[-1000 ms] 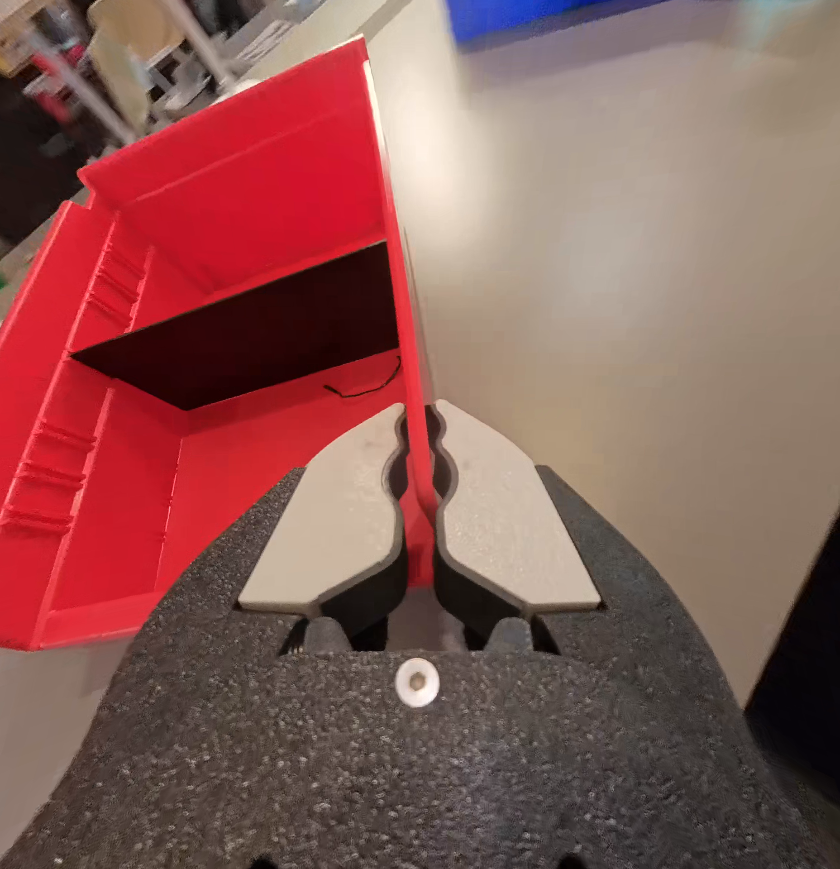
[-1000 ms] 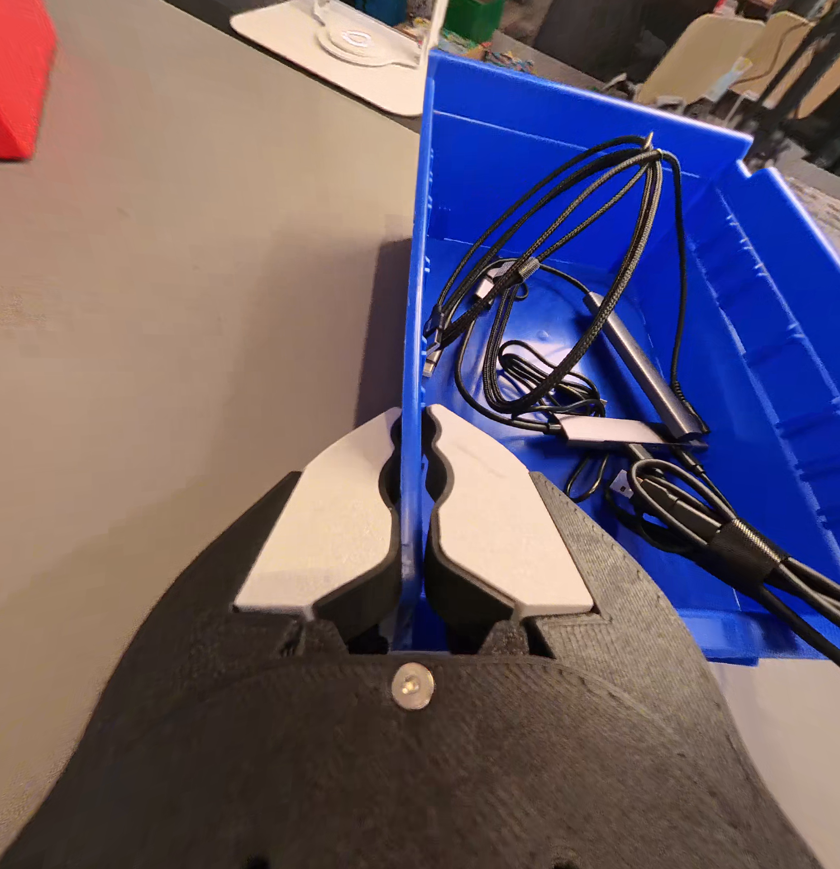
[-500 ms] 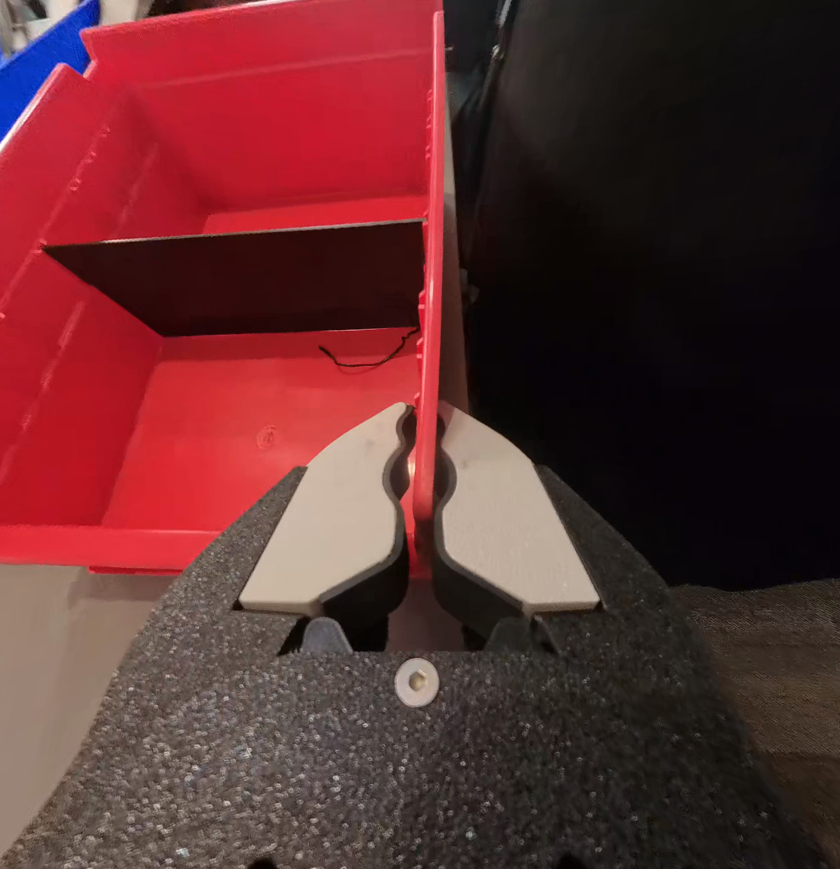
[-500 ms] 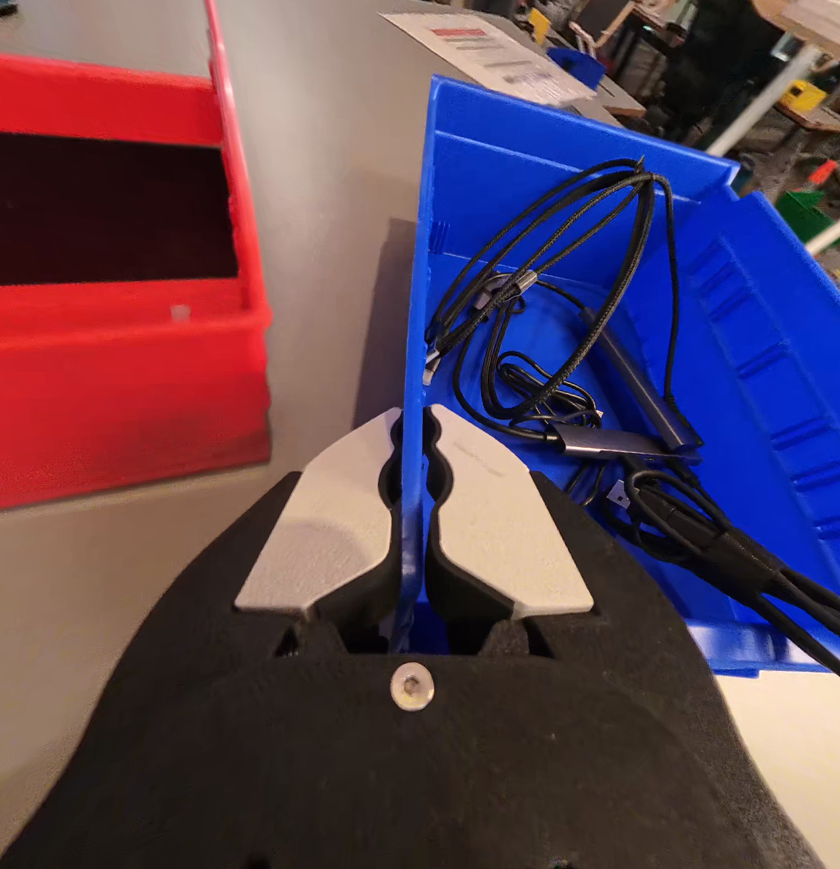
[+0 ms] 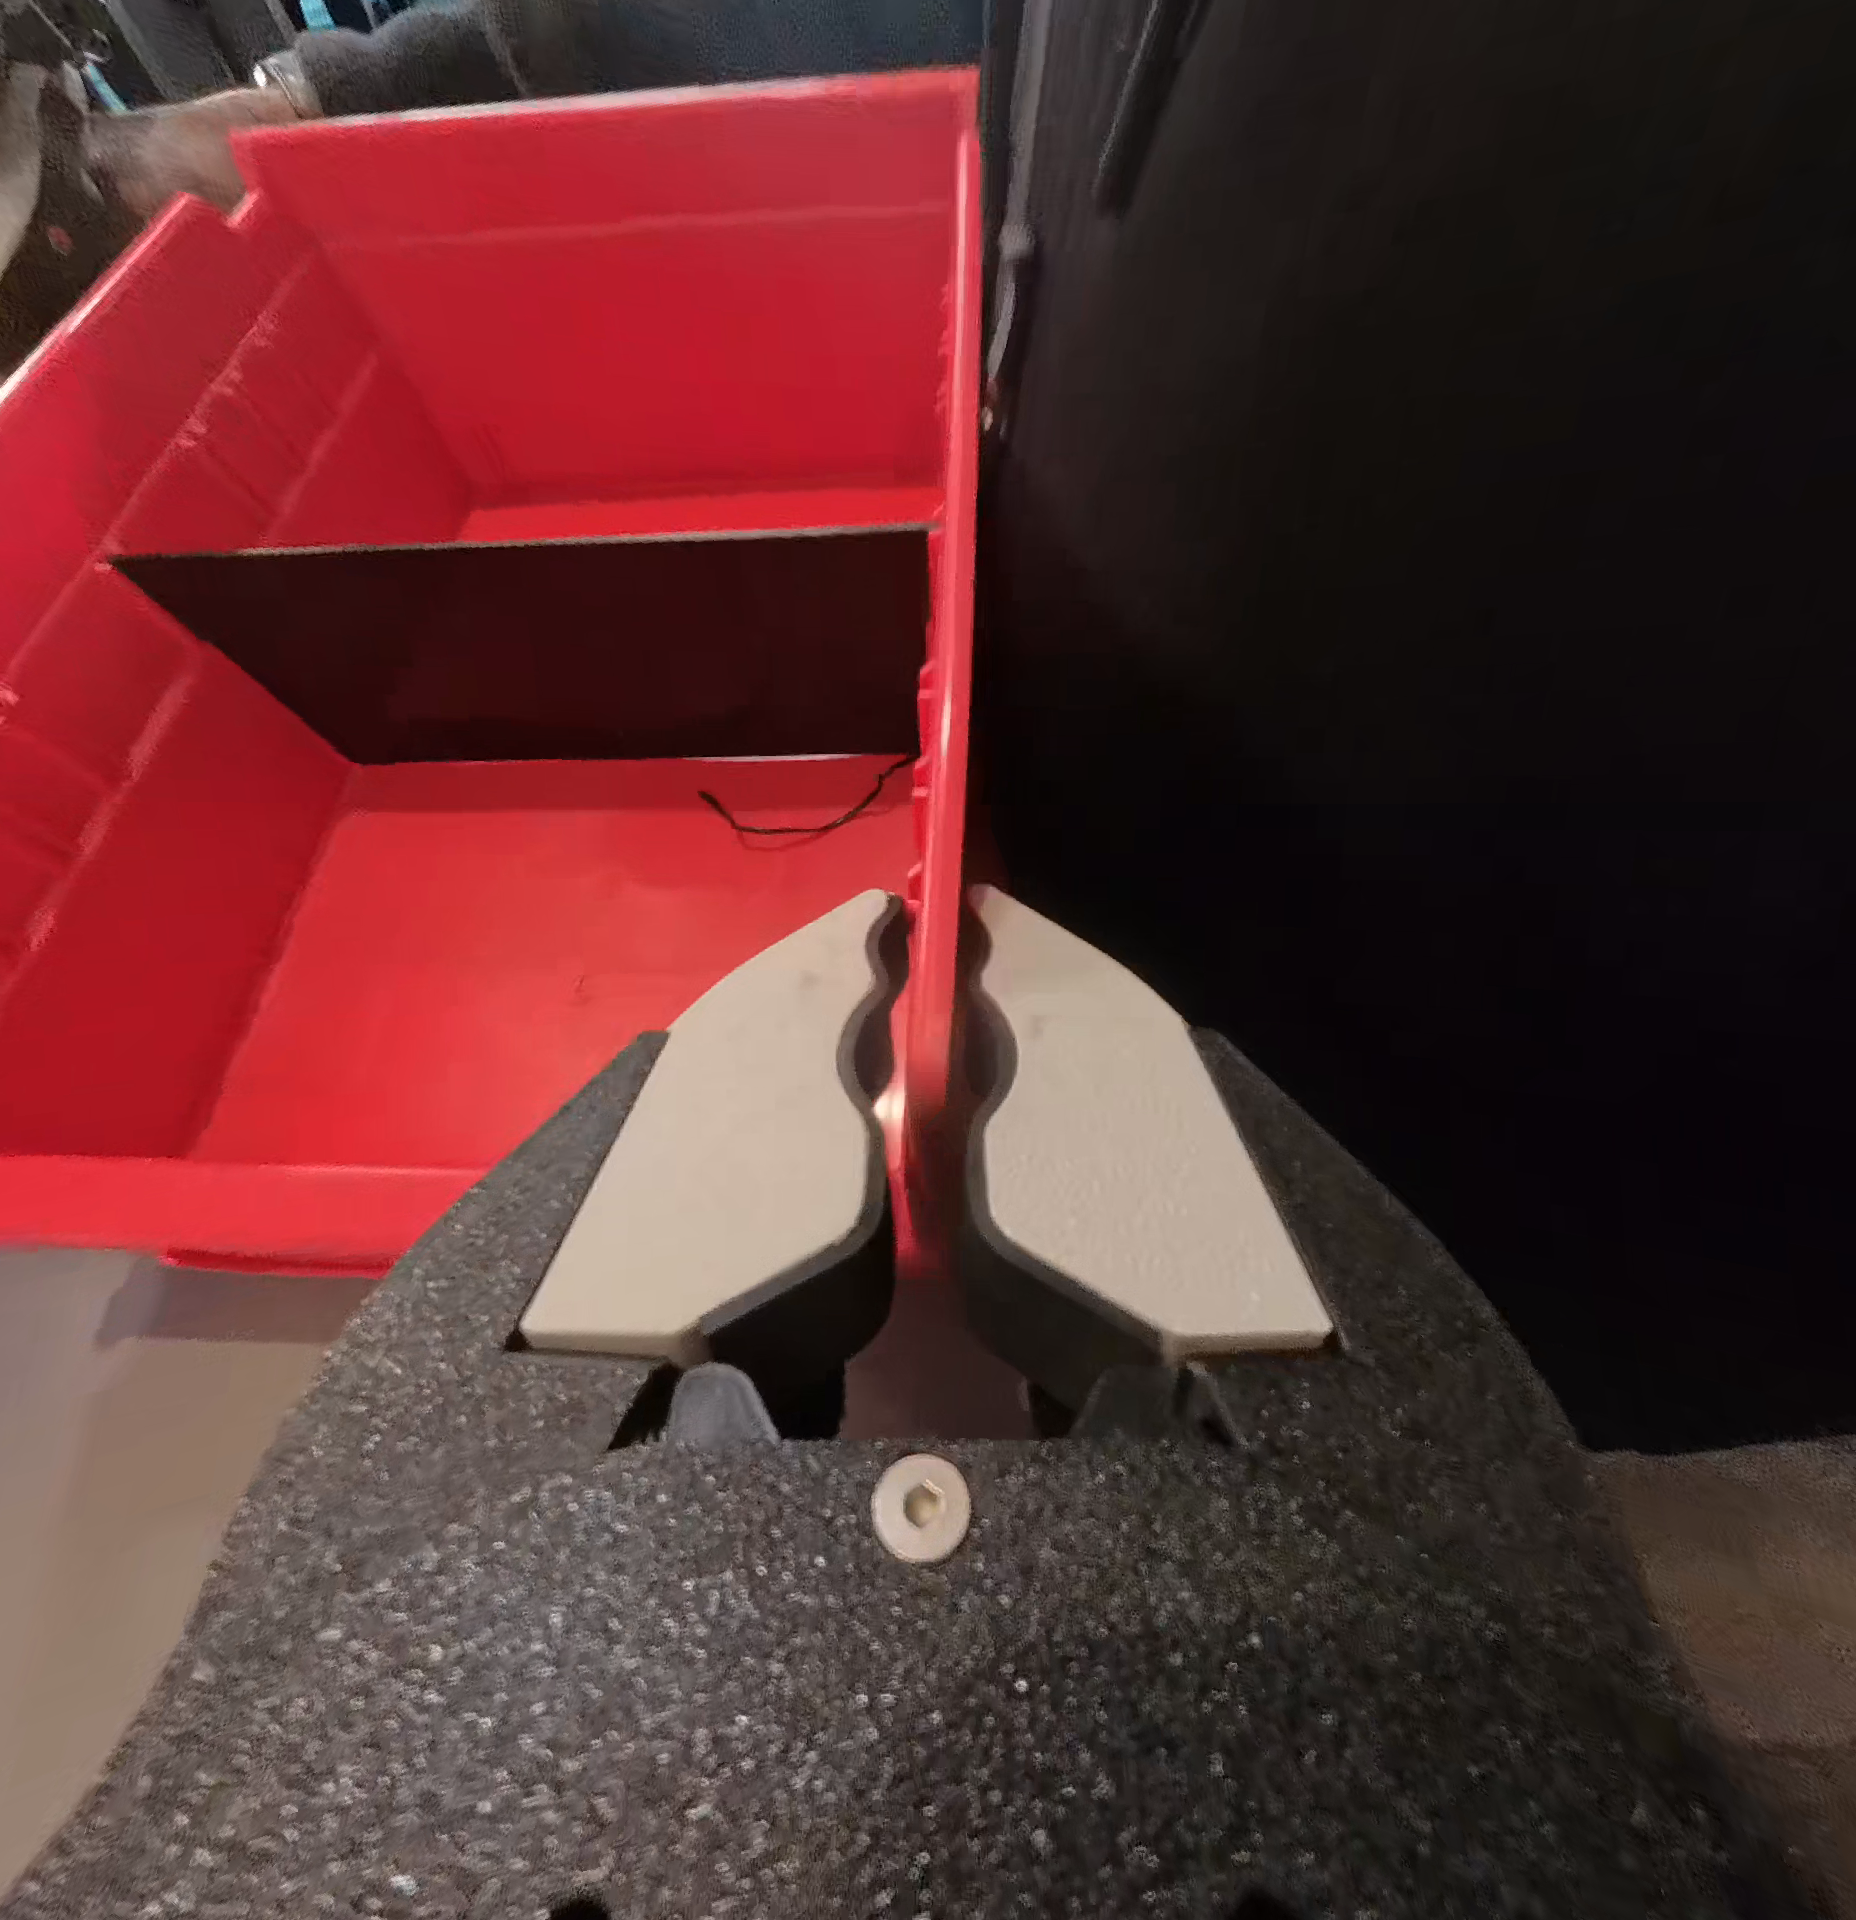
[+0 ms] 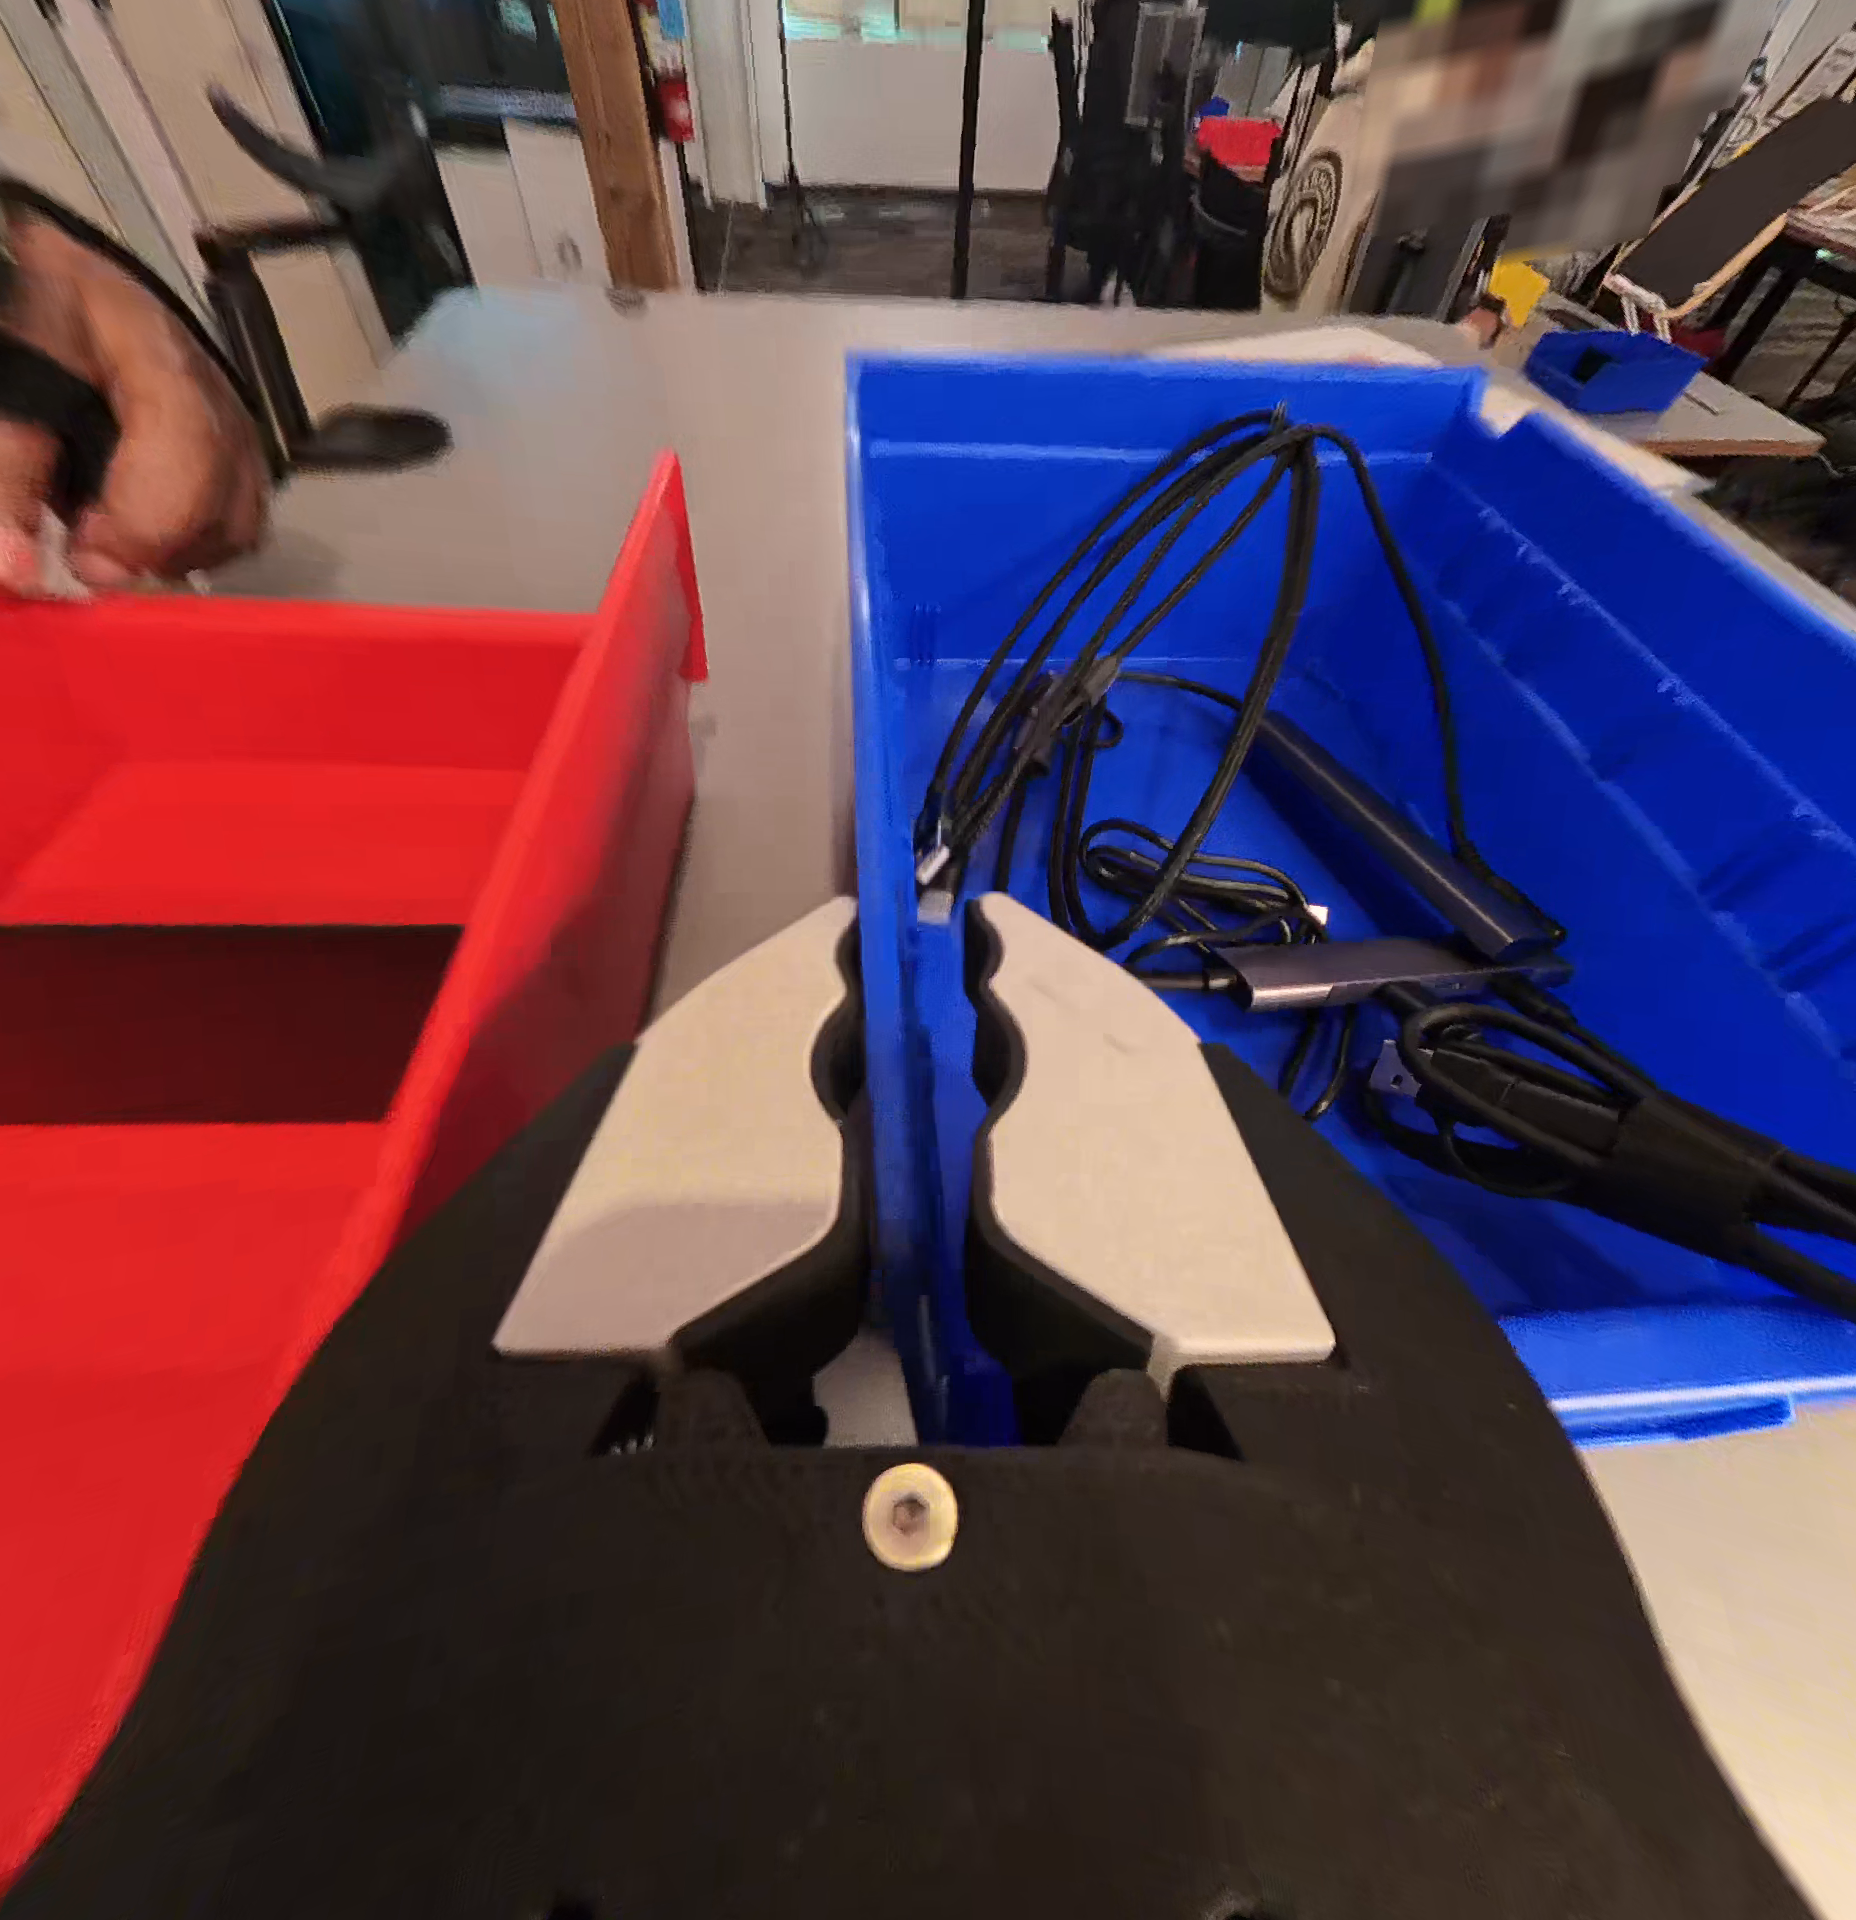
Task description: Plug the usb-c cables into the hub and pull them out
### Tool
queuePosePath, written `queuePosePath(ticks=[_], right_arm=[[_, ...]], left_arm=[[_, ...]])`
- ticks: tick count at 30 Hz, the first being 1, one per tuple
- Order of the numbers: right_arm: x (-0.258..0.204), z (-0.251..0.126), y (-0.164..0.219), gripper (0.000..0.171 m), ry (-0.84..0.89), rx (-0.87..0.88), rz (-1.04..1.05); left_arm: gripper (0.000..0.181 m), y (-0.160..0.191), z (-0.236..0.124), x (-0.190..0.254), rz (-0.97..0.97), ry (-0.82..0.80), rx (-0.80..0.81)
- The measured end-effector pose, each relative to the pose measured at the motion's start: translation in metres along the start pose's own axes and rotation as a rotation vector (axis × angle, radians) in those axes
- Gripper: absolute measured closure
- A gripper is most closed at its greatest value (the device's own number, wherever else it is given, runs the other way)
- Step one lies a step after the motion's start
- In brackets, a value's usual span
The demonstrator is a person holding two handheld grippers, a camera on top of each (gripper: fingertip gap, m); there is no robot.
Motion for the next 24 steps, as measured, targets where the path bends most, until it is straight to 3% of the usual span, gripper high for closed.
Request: queuePosePath(ticks=[3, 7, 10, 12, 15, 19, 21, 23, 24], right_arm=[[0.008, -0.01, -0.026, 0.141, 0.019, 0.082, 0.052], [0.029, -0.048, -0.047, 0.135, 0.209, 0.011, -0.002], [0.031, -0.084, -0.053, 0.132, 0.414, -0.115, 0.05], [0.014, -0.102, -0.044, 0.126, 0.513, -0.217, 0.19], [-0.032, -0.115, -0.026, 0.111, 0.571, -0.329, 0.378], [-0.083, -0.119, -0.01, 0.103, 0.641, -0.428, 0.503], [-0.097, -0.122, -0.001, 0.103, 0.682, -0.489, 0.523], [-0.108, -0.12, -0.002, 0.117, 0.672, -0.464, 0.561], [-0.11, -0.121, -0.002, 0.125, 0.677, -0.465, 0.572]], left_arm=[[0.167, -0.013, -0.022, 0.005, -0.087, 0.009, 0.112], [0.154, -0.055, -0.068, -0.02, -0.141, -0.069, 0.341], [0.152, -0.073, -0.109, -0.092, -0.151, -0.37, 0.444], [0.143, -0.068, -0.132, -0.152, -0.271, -0.582, 0.455], [0.132, -0.042, -0.146, -0.228, -0.49, -0.784, 0.392], [0.118, -0.007, -0.115, -0.284, -0.565, -0.766, 0.145], [0.122, 0.015, -0.102, -0.298, -0.578, -0.768, -0.013], [0.133, 0.032, -0.095, -0.305, -0.601, -0.749, -0.127], [0.139, 0.032, -0.09, -0.305, -0.626, -0.719, -0.11]])
Point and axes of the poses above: each gripper's, where its closed fingertips meet, z out along the fingers, y out of its underside, x = y × z across the jaws, the point moved 1 cm from there along -z, back along the fingers, and after that the axes turned 13 degrees about x, right-handed, at the moved point
